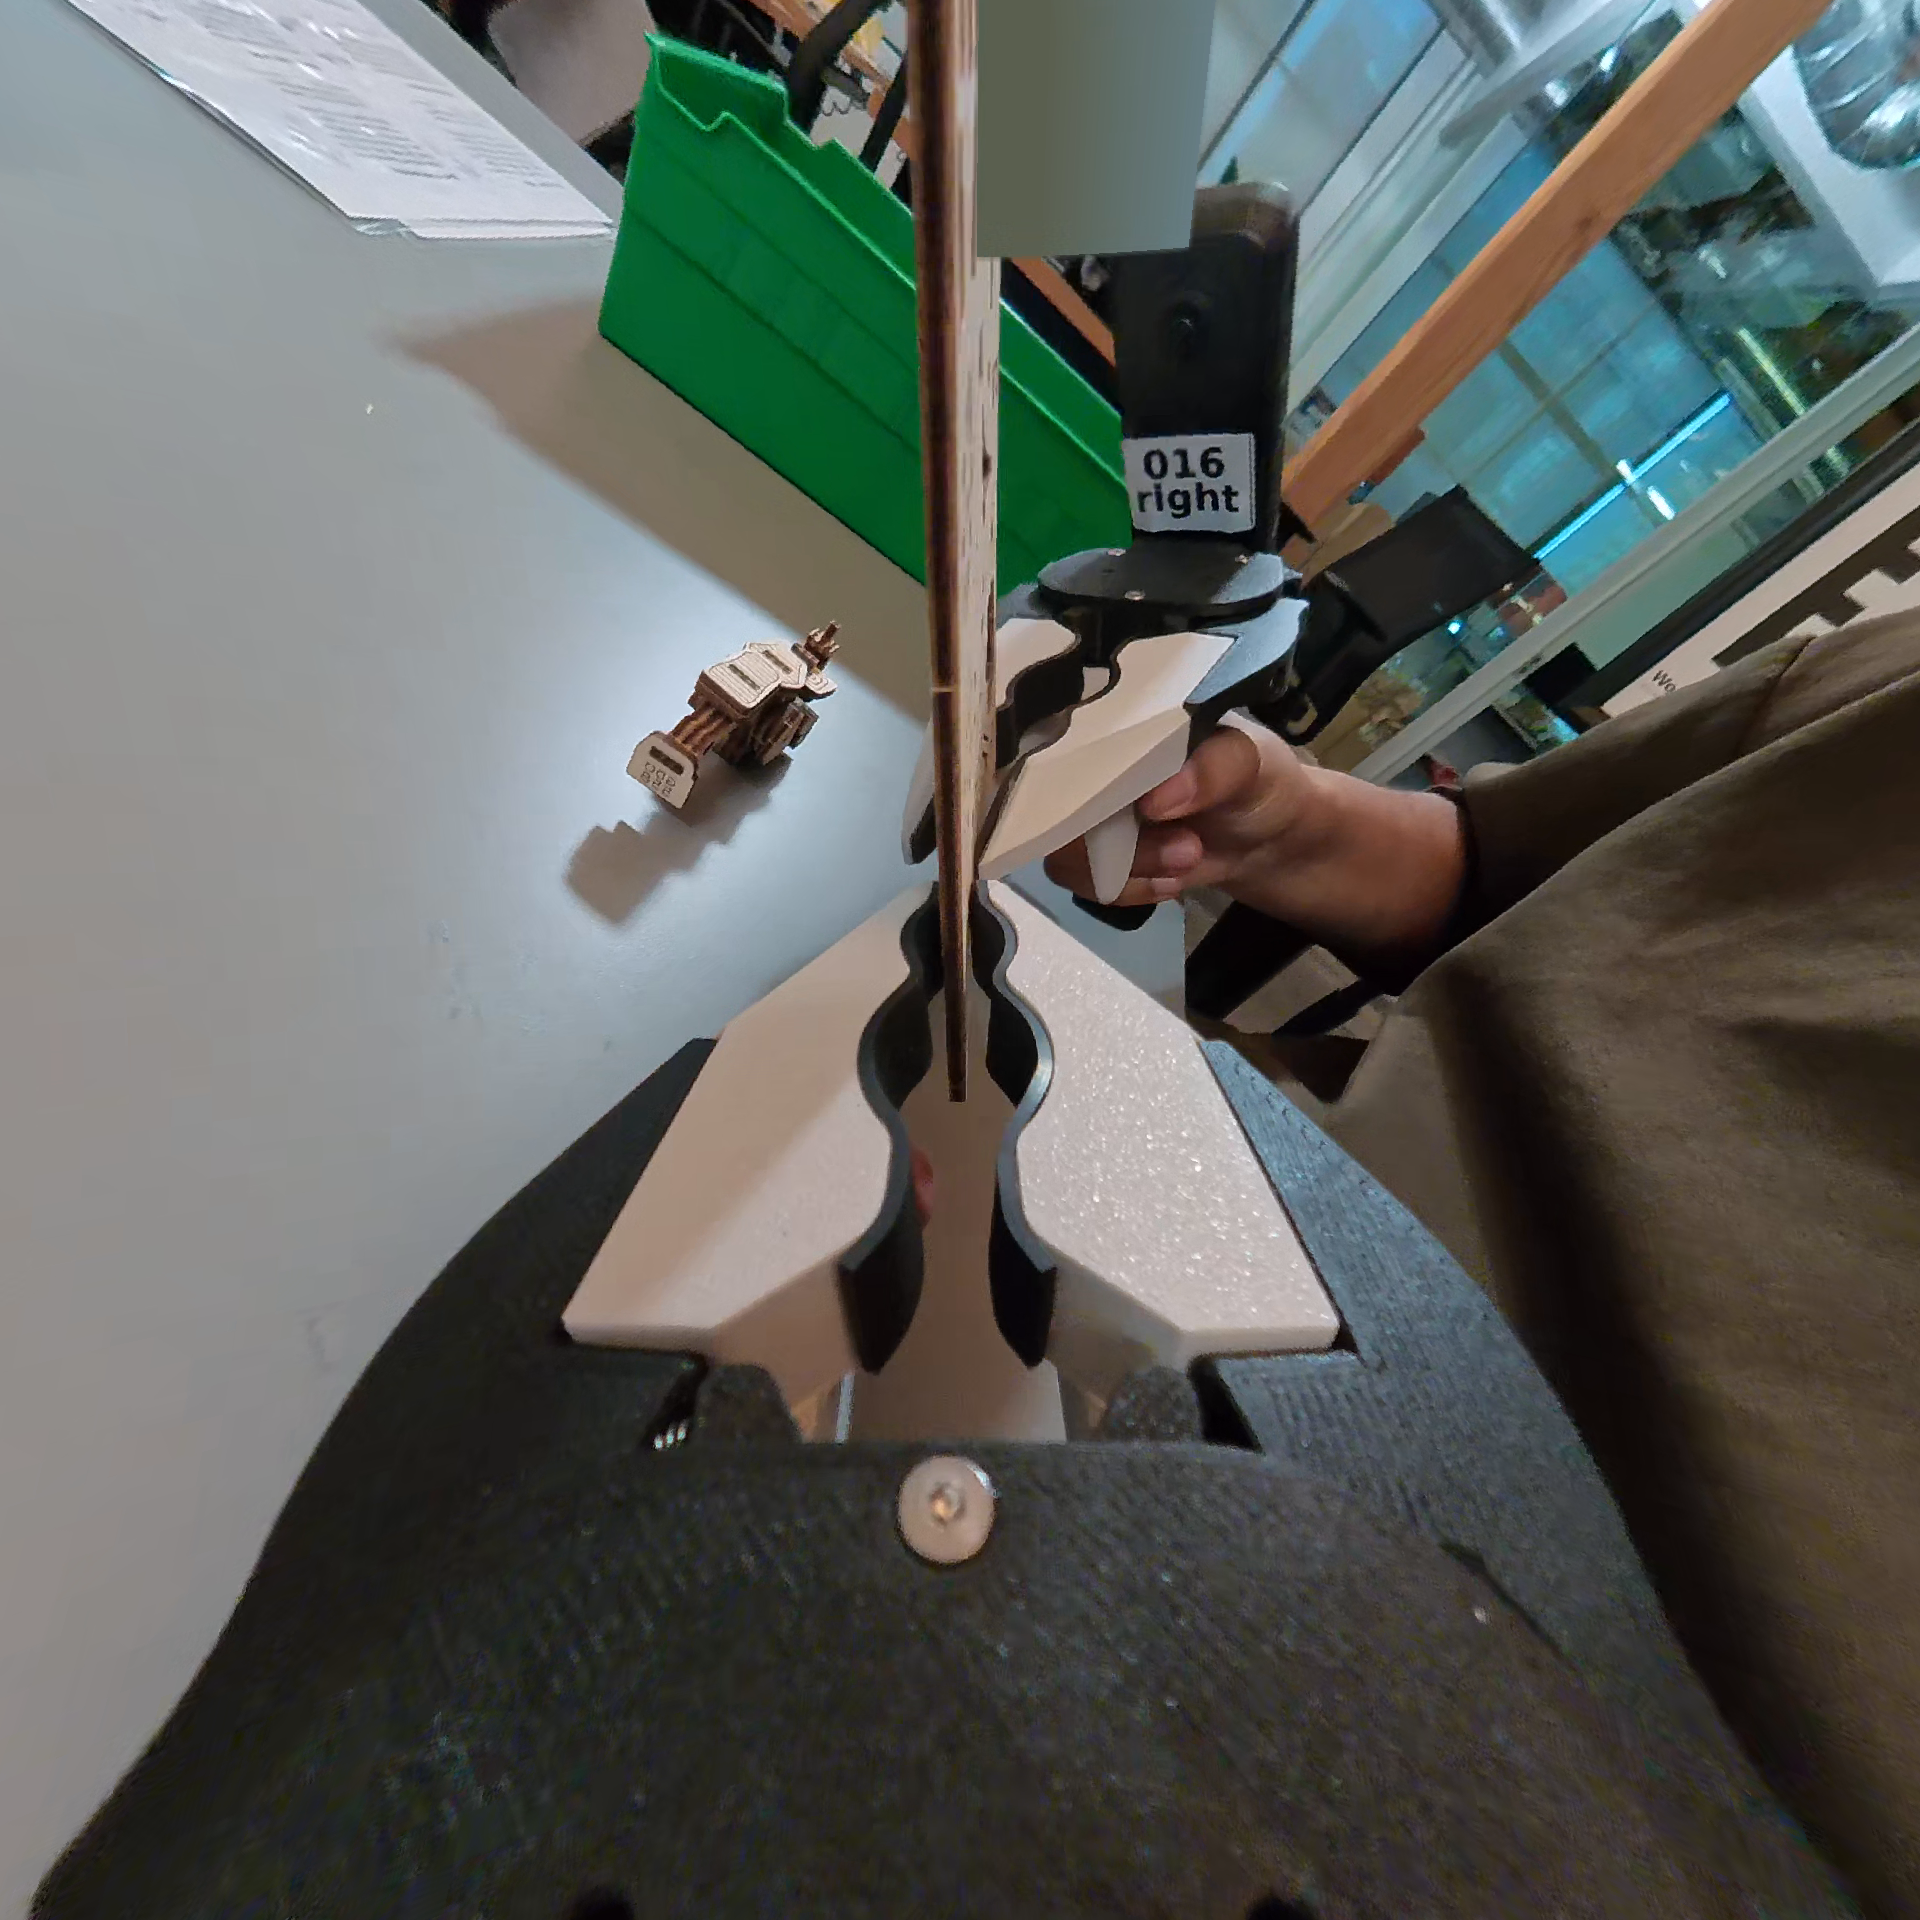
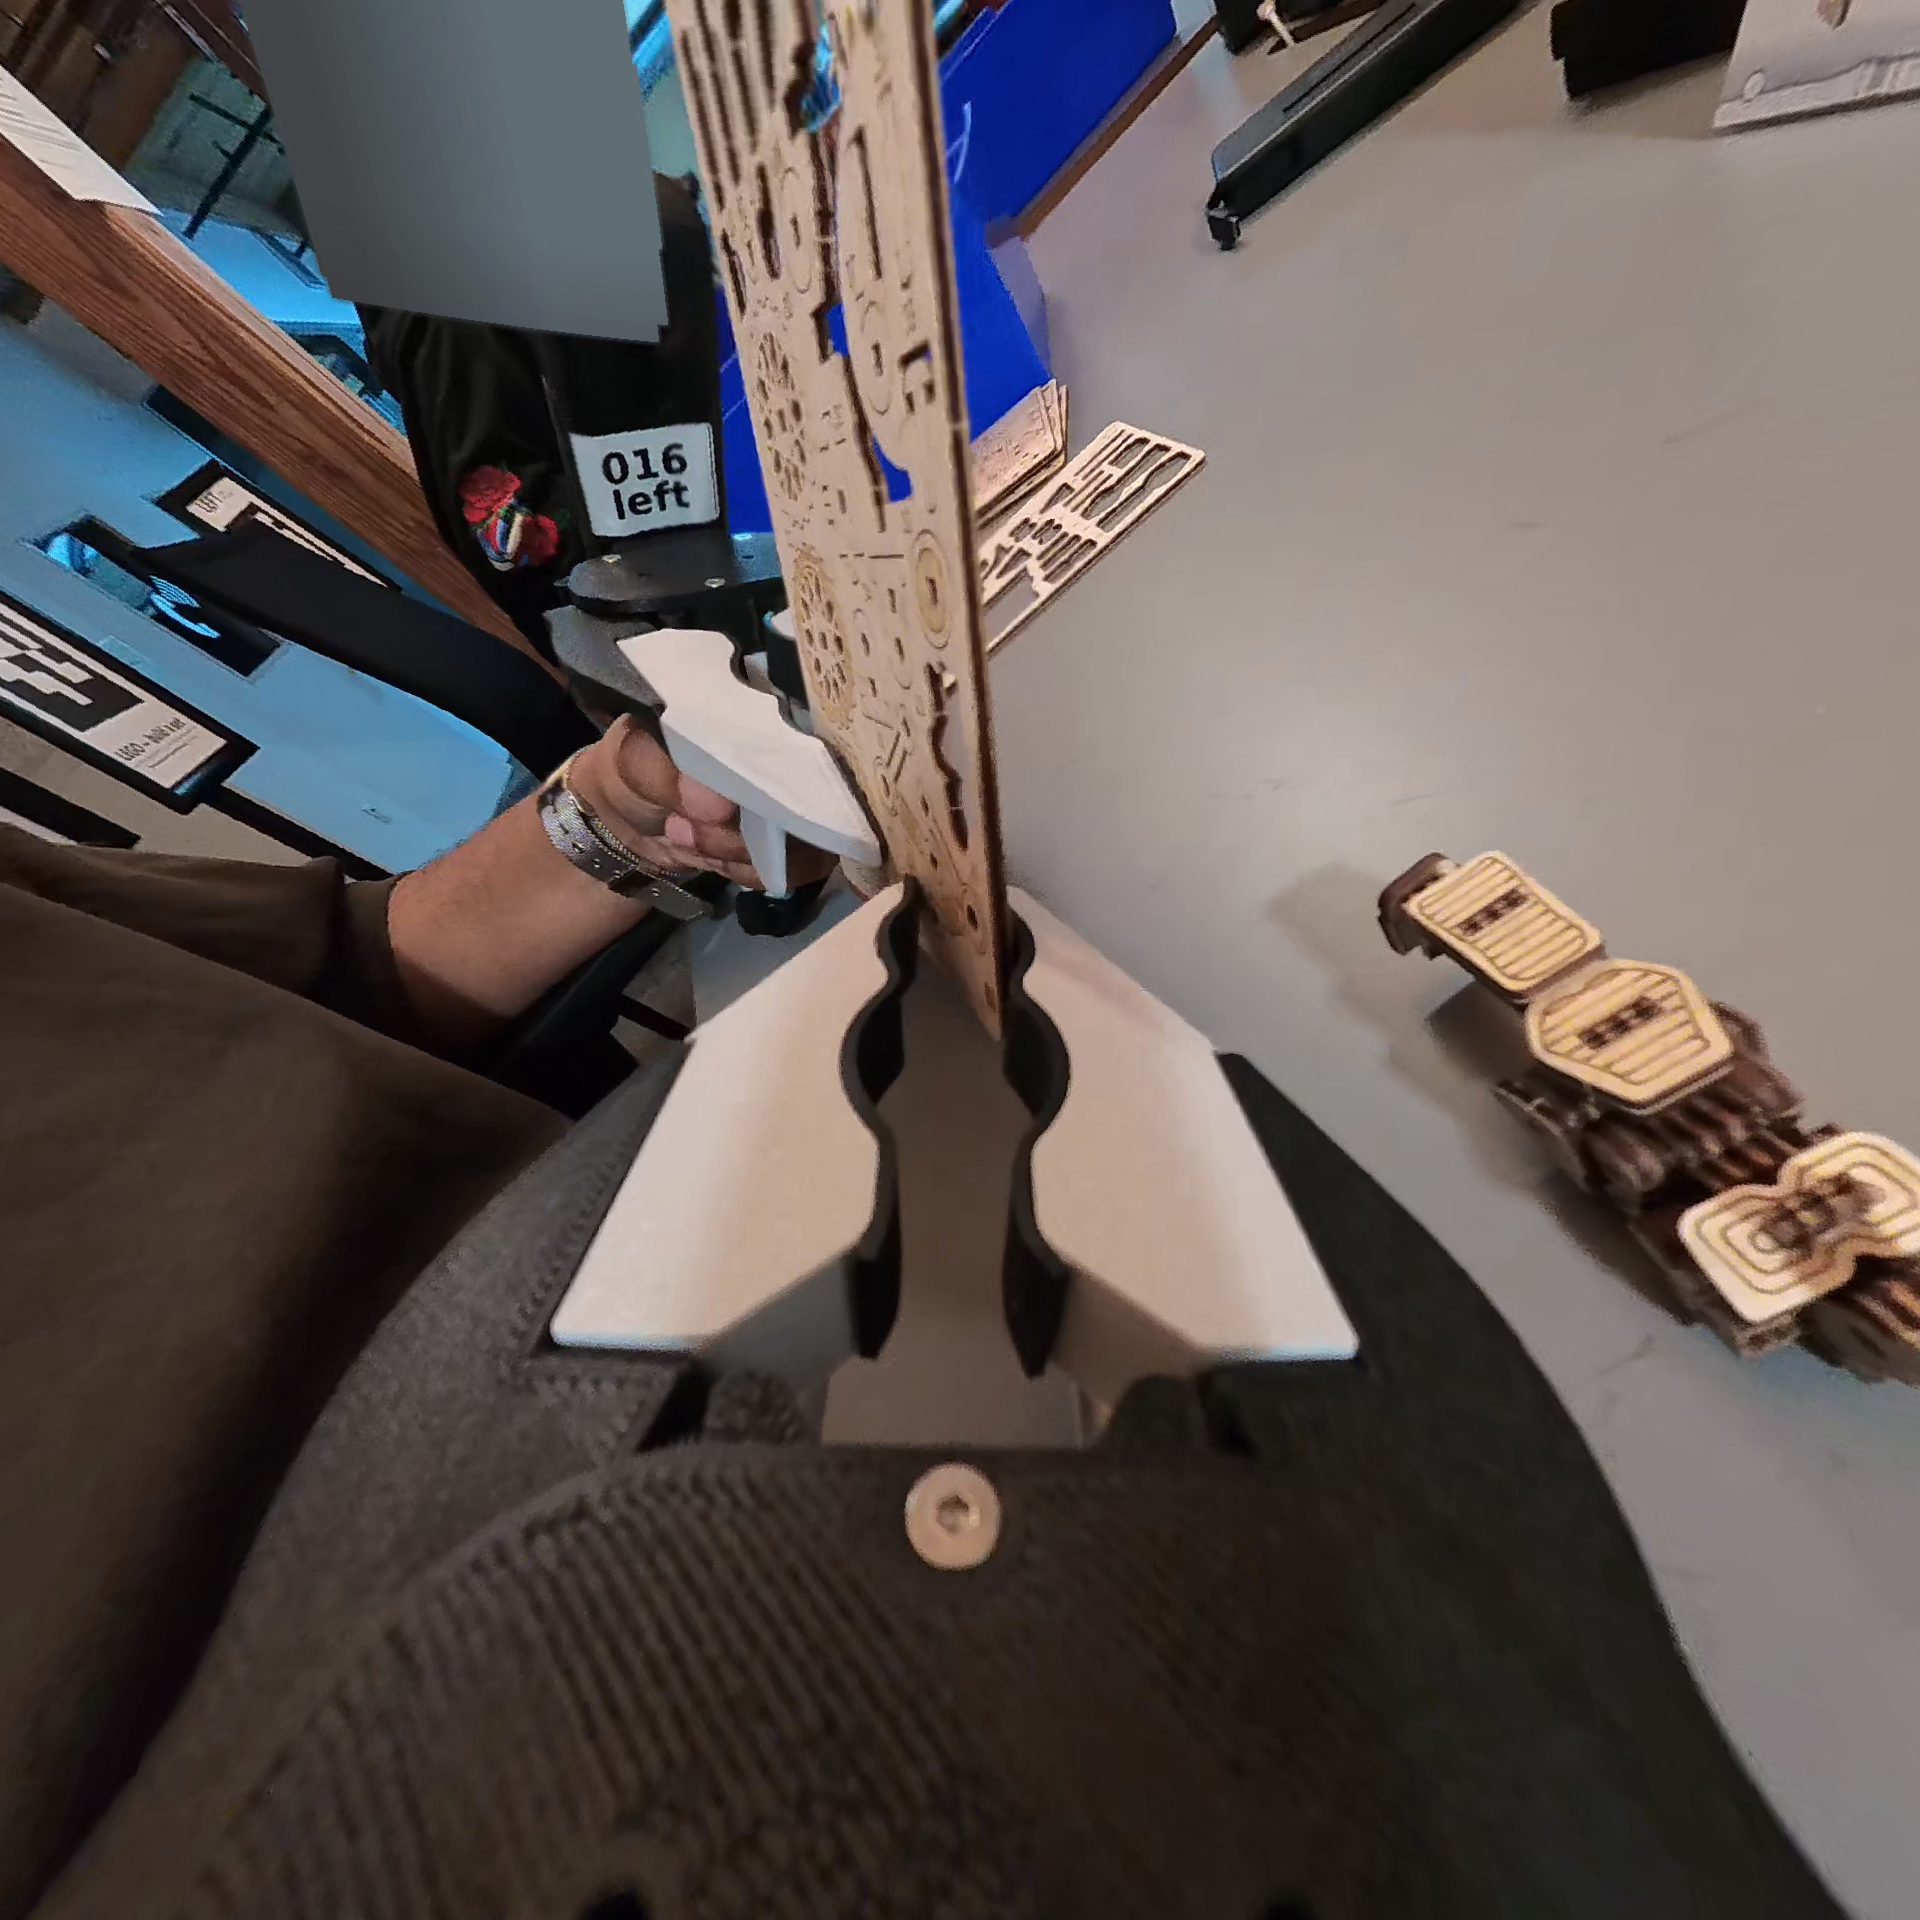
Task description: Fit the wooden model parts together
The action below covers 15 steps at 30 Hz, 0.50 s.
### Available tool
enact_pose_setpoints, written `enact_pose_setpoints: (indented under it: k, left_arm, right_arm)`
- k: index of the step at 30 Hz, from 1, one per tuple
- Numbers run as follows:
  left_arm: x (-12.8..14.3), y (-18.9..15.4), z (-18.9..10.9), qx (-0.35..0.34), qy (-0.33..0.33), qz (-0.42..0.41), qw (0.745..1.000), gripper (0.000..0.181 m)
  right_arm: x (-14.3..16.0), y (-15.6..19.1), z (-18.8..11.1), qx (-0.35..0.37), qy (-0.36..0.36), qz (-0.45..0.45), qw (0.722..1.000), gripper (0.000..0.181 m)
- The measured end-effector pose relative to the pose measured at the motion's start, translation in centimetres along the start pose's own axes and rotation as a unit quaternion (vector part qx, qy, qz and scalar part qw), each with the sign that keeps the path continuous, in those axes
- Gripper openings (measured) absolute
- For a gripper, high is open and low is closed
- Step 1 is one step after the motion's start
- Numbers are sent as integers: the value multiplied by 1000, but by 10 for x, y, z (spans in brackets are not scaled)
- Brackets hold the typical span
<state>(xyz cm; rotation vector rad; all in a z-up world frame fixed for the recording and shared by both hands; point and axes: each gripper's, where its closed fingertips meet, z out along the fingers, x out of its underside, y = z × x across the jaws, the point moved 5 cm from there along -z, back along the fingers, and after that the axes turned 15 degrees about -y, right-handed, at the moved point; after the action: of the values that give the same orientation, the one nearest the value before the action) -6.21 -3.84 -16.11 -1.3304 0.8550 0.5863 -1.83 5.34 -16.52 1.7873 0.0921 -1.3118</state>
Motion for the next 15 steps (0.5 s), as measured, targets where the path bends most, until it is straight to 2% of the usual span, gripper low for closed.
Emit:
enact_pose_setpoints:
  k: [8, 12, 15]
  left_arm:
    - [1, -1, 0, -5, 9, 29, 1000, 0]
    - [-6, -1, -1, 5, -18, 9, 1000, 0]
    - [-6, 0, -3, 14, -15, 1, 1000, 0]
  right_arm:
    - [2, -1, 0, 8, 2, -5, 1000, 13]
    - [-6, 1, 2, -12, -23, -48, 999, 16]
    - [-7, 2, 4, -7, -29, -67, 997, 19]
